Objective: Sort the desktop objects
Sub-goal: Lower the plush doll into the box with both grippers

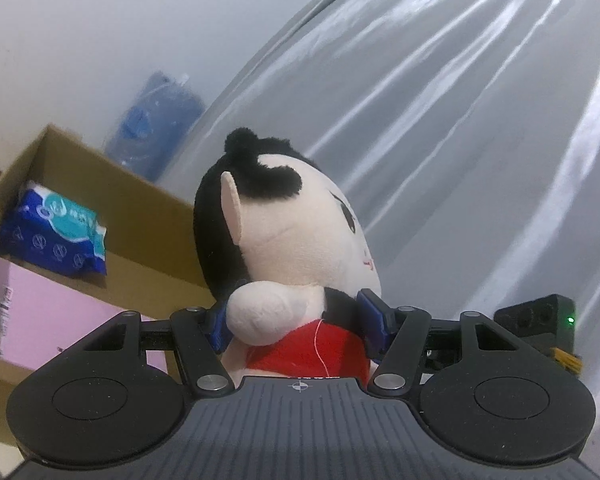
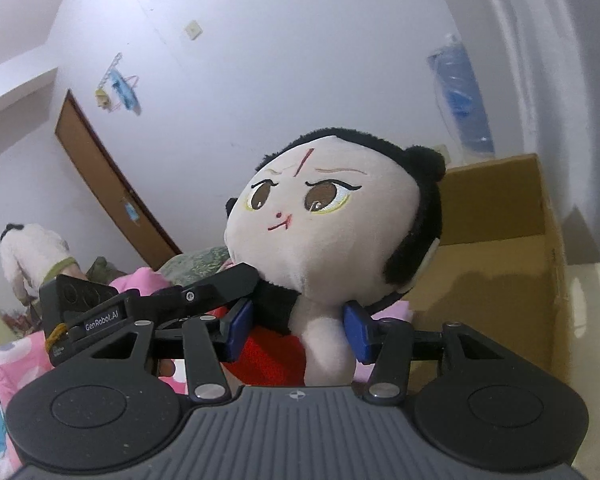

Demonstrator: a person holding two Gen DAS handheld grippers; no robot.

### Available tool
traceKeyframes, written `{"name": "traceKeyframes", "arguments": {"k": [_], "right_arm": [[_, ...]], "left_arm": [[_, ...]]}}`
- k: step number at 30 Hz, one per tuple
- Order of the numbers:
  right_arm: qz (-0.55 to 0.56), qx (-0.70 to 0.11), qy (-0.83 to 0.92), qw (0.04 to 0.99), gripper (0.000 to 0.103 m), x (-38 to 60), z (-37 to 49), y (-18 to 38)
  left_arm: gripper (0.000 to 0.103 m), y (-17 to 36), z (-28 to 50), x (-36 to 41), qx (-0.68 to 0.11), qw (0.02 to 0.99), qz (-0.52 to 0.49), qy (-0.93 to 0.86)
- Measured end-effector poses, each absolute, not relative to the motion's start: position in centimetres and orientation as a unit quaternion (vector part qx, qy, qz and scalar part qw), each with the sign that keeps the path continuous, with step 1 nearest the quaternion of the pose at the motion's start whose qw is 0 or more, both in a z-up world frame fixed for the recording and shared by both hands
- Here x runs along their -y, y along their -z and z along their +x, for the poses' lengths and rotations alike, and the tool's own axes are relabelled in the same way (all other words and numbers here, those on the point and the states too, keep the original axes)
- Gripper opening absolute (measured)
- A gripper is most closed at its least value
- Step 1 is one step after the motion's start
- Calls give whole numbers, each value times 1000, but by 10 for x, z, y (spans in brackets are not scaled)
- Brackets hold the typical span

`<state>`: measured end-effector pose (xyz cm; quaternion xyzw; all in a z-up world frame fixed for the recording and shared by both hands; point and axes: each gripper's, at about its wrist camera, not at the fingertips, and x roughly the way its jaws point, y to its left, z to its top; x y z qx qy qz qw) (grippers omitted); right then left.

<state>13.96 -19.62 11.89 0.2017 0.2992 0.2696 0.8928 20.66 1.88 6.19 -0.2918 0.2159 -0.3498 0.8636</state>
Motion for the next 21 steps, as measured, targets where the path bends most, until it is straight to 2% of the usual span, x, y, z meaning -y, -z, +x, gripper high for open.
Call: {"name": "traceKeyframes", "arguments": {"k": [14, 19, 21], "right_arm": [[206, -335, -211, 895, 52, 218, 199, -111], [127, -360, -177, 907, 38, 202, 222, -106], [116, -375, -177, 902, 38, 195, 232, -100]], "left_arm": [[62, -59, 277, 10, -287, 845, -306, 331], [61, -46, 301, 24, -321, 845, -310, 294], [61, -37, 311, 29, -335, 839, -323, 280]]}}
